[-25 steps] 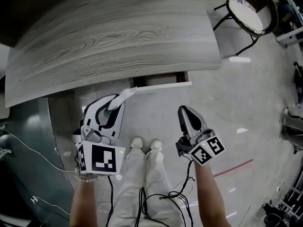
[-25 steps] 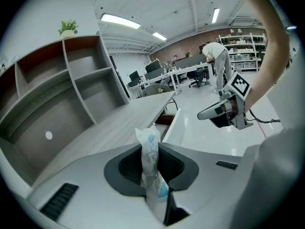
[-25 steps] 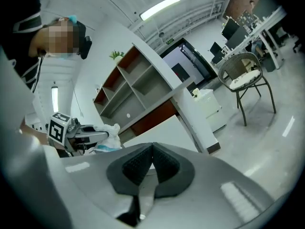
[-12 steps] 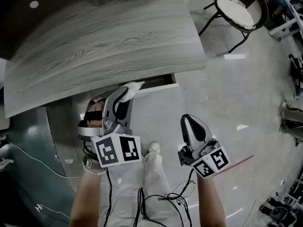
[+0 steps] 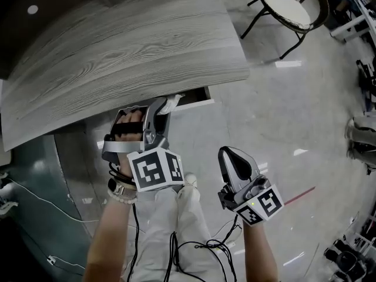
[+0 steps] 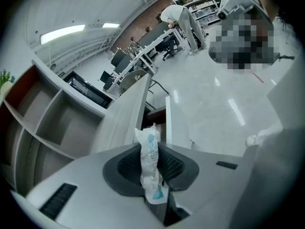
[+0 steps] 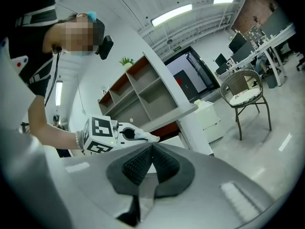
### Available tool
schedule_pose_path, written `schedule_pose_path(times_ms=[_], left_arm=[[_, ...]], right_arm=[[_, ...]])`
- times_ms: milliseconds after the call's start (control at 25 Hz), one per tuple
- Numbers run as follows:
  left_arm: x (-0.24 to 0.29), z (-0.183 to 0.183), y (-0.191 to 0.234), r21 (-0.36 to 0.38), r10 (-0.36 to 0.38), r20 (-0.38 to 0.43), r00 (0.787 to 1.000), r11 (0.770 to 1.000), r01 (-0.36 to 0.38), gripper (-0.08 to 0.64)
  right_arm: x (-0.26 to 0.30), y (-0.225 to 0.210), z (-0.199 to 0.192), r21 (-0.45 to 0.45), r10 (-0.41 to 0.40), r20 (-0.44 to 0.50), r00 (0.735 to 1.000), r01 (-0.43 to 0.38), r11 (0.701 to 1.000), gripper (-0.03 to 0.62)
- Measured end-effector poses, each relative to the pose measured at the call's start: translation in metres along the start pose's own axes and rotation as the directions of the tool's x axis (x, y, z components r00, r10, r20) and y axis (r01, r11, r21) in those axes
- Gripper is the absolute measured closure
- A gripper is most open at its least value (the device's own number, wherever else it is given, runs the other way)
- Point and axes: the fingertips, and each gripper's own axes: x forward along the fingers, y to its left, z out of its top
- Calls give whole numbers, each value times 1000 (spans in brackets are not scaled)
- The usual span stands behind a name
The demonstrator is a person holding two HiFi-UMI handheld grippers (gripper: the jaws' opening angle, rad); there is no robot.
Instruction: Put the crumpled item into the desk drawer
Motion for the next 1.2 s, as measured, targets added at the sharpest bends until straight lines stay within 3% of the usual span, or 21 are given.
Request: schedule_pose_path(times_ms=[280,640,920,960,1080,1200], left_arm=[[7,3,-9,-23,-38,1,999,999,38,494],[0,8,-13,-80,-76,41,996,994,79,409],[-13,9,-12,-141,-59,77,995,988,69,396],[-17,10,-12,-166,-53,87,995,984,67,400],[-34,8,-2,-264,-32,133,991,962,67,503],[-63,9,14,-398,-8,197,980,913,87,549]], right_arm=[[-5,-3,-2,-40,-16,-17,1000,16,999,583],[-9,-2,-8,-51,-36,-37,999,34,998,583],[-12,3,-5,-101,-55,-46,997,51,994,583],[-12,3,-3,-126,-65,-52,997,58,990,583],[-8,10,11,-206,-106,-46,993,94,974,583],[-5,25,33,-287,-129,-34,991,114,951,583]])
